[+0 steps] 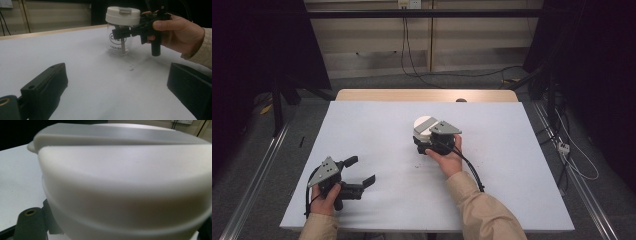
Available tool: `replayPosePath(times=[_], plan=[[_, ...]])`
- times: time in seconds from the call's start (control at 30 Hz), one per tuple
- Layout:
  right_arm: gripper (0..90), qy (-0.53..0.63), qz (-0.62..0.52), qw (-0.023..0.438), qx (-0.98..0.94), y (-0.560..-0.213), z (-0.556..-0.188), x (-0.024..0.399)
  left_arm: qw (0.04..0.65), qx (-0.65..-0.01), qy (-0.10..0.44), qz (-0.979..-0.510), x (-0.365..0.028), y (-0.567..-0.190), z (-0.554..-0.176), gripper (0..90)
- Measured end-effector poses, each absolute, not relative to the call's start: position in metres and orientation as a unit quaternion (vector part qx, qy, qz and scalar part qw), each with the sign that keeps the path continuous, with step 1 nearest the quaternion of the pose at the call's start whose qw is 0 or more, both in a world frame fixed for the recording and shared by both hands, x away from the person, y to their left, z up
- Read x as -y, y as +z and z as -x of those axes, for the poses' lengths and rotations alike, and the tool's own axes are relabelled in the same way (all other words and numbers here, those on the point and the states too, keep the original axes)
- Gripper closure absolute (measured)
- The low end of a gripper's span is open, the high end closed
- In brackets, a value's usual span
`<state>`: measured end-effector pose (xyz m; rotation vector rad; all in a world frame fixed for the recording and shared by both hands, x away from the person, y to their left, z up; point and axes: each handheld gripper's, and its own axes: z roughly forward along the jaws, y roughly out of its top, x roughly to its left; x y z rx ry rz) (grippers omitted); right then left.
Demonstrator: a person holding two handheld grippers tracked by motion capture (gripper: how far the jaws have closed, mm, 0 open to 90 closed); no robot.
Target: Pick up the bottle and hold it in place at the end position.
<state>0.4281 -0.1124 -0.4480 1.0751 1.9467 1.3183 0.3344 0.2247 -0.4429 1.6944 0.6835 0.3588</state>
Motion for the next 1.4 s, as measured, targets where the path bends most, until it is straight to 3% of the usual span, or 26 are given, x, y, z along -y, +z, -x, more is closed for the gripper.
replayPosePath(times=[0.87, 1.4], plan=[[18.2, 0.484, -0.396, 0.266, -0.733, -0.452, -0.426, 0.113, 0.595, -0.292, 0.149, -0.734, -0.221, -0.444, -0.335, 2.8], [18.3, 0.492, -0.393, 0.264, -0.731, -0.455, -0.425, 0.116, 0.598, -0.283, 0.14, -0.737, -0.197, -0.435, -0.34, 3.0]])
